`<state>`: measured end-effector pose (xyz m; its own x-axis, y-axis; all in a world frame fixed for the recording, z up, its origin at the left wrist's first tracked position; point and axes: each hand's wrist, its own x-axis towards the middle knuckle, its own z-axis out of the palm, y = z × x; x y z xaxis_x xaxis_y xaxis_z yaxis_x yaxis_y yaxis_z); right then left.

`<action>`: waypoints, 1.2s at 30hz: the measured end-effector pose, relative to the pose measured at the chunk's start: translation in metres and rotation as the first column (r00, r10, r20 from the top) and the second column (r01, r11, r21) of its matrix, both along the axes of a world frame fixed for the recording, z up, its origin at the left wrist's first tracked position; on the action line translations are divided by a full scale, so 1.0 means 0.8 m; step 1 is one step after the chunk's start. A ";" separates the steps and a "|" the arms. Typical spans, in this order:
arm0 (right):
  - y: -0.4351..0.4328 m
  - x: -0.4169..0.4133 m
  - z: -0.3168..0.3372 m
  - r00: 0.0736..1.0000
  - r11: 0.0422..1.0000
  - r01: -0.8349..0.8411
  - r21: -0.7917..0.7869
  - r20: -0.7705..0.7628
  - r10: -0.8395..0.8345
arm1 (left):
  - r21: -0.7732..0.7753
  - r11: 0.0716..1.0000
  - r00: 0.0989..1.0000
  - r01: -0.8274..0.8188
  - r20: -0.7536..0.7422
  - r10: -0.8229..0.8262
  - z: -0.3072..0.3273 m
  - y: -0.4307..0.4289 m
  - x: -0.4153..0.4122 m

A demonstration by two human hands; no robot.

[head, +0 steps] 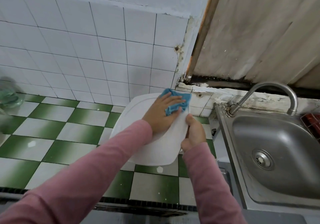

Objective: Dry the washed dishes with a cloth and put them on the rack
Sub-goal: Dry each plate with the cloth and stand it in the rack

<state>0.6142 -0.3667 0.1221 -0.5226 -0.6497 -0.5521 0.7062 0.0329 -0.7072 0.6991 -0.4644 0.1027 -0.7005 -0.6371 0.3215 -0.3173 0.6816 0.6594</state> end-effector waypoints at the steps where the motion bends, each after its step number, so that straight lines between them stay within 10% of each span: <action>1: 0.000 -0.005 0.001 1.000 1.000 0.013 -0.003 0.021 -0.013 | -0.064 0.997 0.998 0.051 0.025 -0.050 -0.002 0.010 0.002; 13: -0.005 -0.031 0.008 0.992 0.995 0.068 0.077 0.104 -0.076 | -0.413 0.875 0.951 0.252 0.274 -0.144 -0.054 0.057 0.045; 24: -0.025 -0.034 0.025 0.999 0.998 -0.032 0.056 -0.028 0.033 | -0.528 0.847 0.995 0.063 -0.031 -0.093 -0.079 0.037 0.072; 31: -0.024 -0.059 0.023 0.873 0.972 -0.216 0.095 -0.427 0.235 | -0.055 0.992 0.938 -0.114 -0.334 0.089 -0.004 0.014 0.081; 36: -0.001 -0.070 -0.018 0.739 0.956 -0.189 0.224 -0.609 0.289 | 0.634 0.753 0.809 -0.177 -0.342 0.479 0.030 -0.009 0.094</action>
